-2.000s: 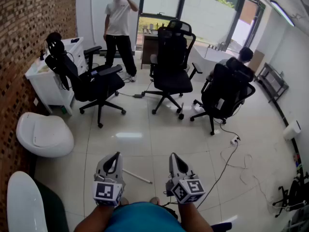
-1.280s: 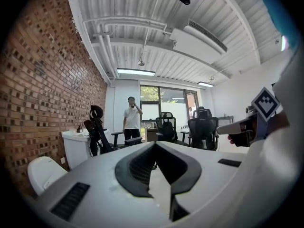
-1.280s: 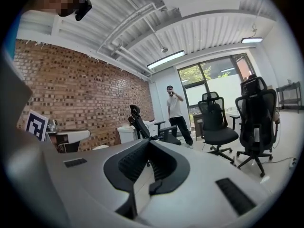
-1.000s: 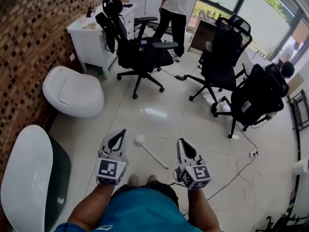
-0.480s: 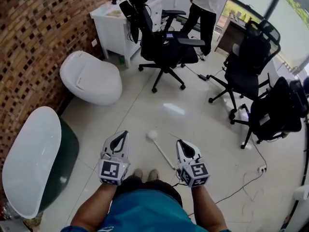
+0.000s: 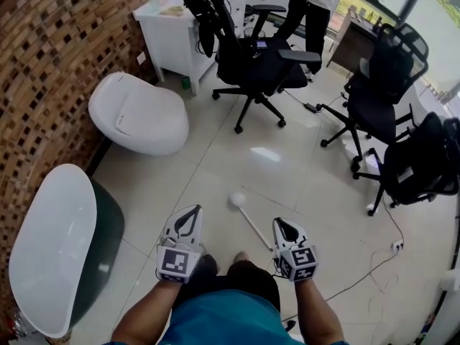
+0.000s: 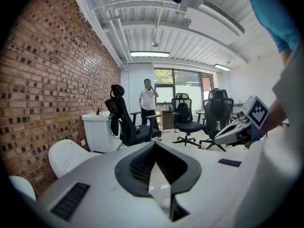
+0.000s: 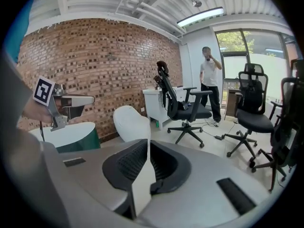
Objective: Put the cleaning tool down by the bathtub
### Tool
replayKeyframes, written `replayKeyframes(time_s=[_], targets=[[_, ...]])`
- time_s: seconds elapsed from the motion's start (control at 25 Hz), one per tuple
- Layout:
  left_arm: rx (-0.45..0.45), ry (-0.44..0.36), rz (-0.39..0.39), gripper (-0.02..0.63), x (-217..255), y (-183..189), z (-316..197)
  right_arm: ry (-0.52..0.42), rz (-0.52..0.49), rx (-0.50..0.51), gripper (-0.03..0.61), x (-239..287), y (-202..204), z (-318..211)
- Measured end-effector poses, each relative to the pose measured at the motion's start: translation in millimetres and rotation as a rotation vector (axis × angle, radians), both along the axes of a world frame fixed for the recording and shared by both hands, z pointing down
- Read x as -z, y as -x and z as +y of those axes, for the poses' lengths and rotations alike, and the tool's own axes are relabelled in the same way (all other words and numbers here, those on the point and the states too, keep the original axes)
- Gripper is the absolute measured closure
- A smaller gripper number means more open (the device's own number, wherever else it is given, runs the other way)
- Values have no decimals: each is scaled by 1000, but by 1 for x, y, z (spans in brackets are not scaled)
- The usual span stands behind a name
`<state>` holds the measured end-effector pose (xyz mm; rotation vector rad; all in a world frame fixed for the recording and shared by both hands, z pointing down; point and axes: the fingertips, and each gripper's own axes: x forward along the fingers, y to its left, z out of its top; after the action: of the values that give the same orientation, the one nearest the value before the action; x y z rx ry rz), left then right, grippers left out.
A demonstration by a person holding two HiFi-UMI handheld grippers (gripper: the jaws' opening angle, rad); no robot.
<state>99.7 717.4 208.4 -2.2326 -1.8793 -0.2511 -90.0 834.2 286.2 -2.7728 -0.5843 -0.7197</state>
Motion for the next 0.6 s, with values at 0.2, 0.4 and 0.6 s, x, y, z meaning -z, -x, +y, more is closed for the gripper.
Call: replayKeyframes(time_s=[0.2, 0.4, 0.6], targets=[[19, 41, -4, 618, -46, -37, 10, 6, -58, 29, 537, -61, -24, 2], [45, 37, -30, 618, -111, -51, 22, -2, -96, 67, 537, -129, -46, 12], [40, 4, -39, 618, -198, -49, 40, -30, -126, 95, 522, -209, -50, 27]])
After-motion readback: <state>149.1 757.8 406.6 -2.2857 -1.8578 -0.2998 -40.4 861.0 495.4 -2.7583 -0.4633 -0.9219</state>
